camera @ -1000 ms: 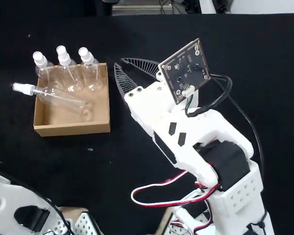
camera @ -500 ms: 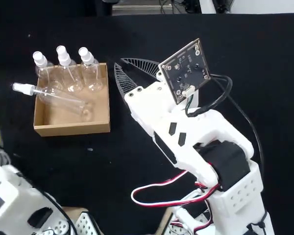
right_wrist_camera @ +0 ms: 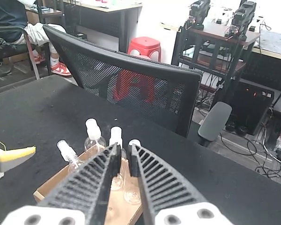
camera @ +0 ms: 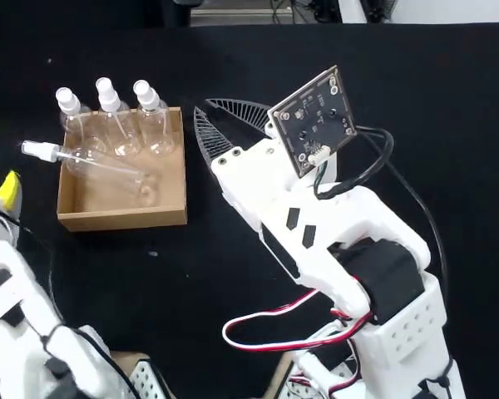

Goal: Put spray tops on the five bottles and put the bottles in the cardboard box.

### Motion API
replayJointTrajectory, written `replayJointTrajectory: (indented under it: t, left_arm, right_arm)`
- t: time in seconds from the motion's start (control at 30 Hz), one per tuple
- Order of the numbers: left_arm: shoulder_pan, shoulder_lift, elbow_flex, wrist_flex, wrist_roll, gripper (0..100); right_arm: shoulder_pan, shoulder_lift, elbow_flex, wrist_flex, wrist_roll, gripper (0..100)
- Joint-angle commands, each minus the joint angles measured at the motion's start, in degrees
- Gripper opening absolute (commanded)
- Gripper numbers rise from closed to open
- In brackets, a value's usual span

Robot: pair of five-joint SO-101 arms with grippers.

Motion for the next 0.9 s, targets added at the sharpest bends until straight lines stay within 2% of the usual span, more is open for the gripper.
replayJointTrajectory:
  t: [0.0, 0.13, 0.2, 0.33, 0.43, 0.6, 0.77, 0.87]
  left_arm:
    - [4.97, -7.47, -10.15, 27.08, 4.22, 42]
    - [9.36, -5.63, -12.97, 29.80, 8.00, 42]
    - [12.00, -3.69, -15.60, 34.02, 11.25, 42]
    - [16.48, 0.88, -23.25, 42.37, 21.89, 42]
    - [19.82, 3.96, -27.30, 45.54, 29.36, 42]
    - [26.33, 6.95, -27.82, 45.80, 34.81, 42]
    - [29.23, 8.09, -28.53, 44.75, 38.07, 42]
    - [29.32, 8.18, -28.35, 43.43, 40.09, 42]
  right_arm:
    - [1.23, 0.40, -3.38, -2.02, 0.44, 1.1]
    - [1.23, 0.40, -3.38, -2.02, 0.44, 1.1]
    - [1.23, 0.40, -3.38, -2.02, 0.44, 1.1]
    - [1.23, 0.40, -3.38, -2.02, 0.44, 1.1]
    - [1.23, 0.22, -3.38, -2.02, 0.44, 1.1]
    - [2.90, 0.04, -3.47, -2.02, 0.44, 1.1]
    - [7.82, 0.04, -3.91, -2.02, 0.44, 1.1]
    - [8.09, 0.04, -4.62, -2.02, 0.44, 1.1]
